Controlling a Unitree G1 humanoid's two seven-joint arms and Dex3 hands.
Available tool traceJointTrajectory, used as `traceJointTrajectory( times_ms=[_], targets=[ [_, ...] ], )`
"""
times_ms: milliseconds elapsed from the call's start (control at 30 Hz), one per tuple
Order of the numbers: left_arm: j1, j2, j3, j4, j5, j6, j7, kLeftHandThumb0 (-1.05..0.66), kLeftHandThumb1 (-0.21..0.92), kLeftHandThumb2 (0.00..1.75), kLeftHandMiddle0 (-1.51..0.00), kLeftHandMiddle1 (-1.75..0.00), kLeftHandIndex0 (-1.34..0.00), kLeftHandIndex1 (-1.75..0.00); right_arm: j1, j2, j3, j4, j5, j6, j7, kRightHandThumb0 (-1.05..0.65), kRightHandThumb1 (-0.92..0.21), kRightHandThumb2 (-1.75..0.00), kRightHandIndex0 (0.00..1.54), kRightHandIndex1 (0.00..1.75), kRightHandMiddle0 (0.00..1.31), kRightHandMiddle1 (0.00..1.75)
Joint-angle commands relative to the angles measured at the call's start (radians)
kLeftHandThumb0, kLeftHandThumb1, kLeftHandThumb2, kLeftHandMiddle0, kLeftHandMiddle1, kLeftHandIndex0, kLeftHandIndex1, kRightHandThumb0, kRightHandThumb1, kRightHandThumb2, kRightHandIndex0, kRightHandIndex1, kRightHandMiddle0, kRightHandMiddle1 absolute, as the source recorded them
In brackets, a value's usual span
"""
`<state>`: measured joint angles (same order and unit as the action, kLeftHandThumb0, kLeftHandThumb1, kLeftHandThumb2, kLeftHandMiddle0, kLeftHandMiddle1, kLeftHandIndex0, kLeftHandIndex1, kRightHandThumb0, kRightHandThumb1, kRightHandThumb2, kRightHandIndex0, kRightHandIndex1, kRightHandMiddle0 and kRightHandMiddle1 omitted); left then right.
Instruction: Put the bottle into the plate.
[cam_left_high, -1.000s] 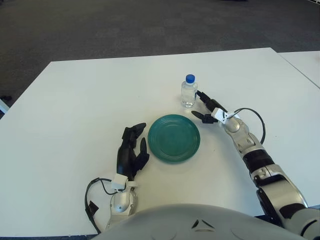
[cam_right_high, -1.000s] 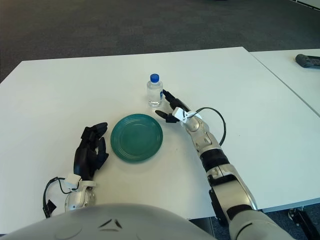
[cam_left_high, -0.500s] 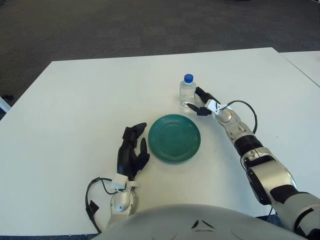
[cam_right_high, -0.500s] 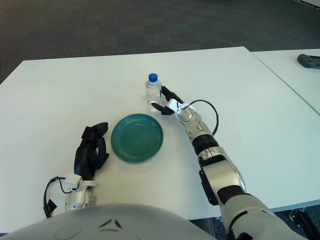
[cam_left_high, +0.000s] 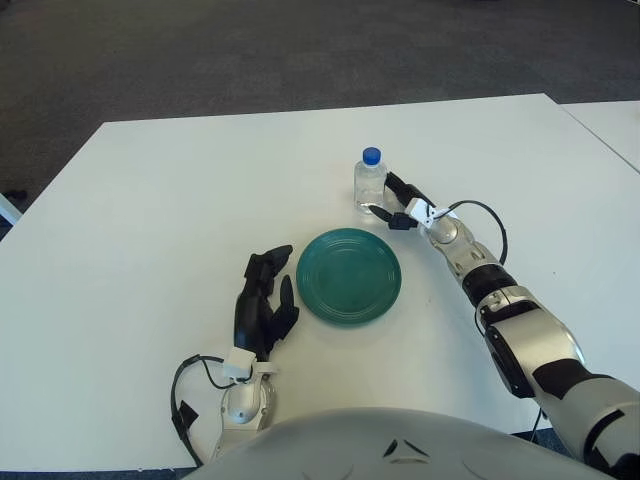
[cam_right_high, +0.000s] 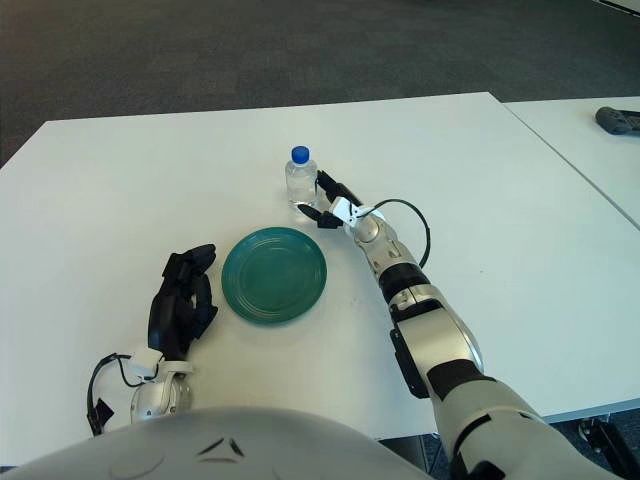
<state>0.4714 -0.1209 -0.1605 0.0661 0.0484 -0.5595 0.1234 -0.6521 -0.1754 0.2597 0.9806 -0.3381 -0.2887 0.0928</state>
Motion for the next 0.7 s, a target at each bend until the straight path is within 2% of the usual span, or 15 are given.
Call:
traceJointTrajectory(
  times_ms=[0, 533, 667],
  targets=[
    [0.047, -0.03, -0.006, 0.117, 0.001, 0.016, 0.014, -0.75, 0.92, 0.7, -0.54, -0.81, -0.29, -1.08, -0.033, 0.021, -0.005, 0.022, 0.009, -0.021, 0.001, -1.05, -0.92, -0.66, 0.0, 0.0, 0.0, 0.0],
    [0.058, -0.026, -0.006, 0.122, -0.003, 0.015, 0.011, -0.76, 0.92, 0.68, -0.57, -0.83, -0.27, -1.08, -0.034, 0.05, 0.002, 0.022, 0.009, -0.027, 0.007, -1.05, -0.92, -0.65, 0.0, 0.0, 0.0, 0.0],
    [0.05, -0.03, -0.003, 0.135, -0.01, 0.015, 0.01, -0.76, 0.92, 0.66, -0.58, -0.84, -0.26, -1.08, -0.046, 0.074, 0.002, 0.031, 0.009, -0.01, -0.003, -1.05, -0.92, -0.64, 0.0, 0.0, 0.0, 0.0]
  ],
)
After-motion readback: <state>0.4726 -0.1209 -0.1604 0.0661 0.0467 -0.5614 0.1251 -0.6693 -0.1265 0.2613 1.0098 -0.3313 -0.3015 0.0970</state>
